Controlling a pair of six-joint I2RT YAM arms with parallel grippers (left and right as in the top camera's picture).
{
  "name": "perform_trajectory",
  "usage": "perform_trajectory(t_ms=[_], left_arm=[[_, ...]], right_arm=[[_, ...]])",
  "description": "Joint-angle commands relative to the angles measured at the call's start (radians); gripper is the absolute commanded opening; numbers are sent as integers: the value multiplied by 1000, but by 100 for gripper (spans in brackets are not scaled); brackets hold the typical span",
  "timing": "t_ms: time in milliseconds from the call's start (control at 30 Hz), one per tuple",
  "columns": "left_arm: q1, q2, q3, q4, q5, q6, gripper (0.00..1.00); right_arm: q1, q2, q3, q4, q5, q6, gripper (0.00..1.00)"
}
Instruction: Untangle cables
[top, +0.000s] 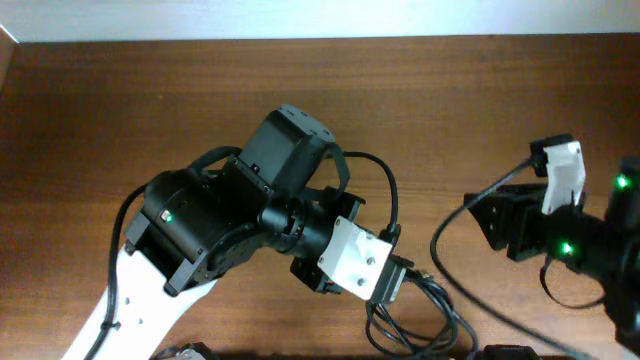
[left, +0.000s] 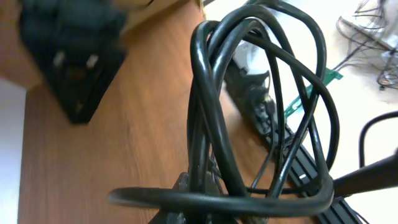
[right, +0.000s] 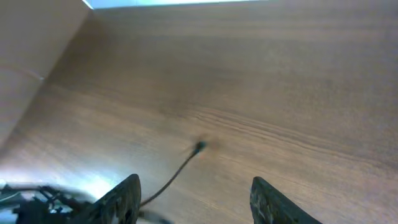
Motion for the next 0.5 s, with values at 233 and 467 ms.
perform_trajectory(t_ms=[233,467], left_arm=[[-3,-11,10,95,-264,-362,0],[-3,-11,10,90,-330,-404,0]], right_arm=[[-4,-49,9,30,-375,-15,55],[-4,-49,9,71,-460,-22,56]])
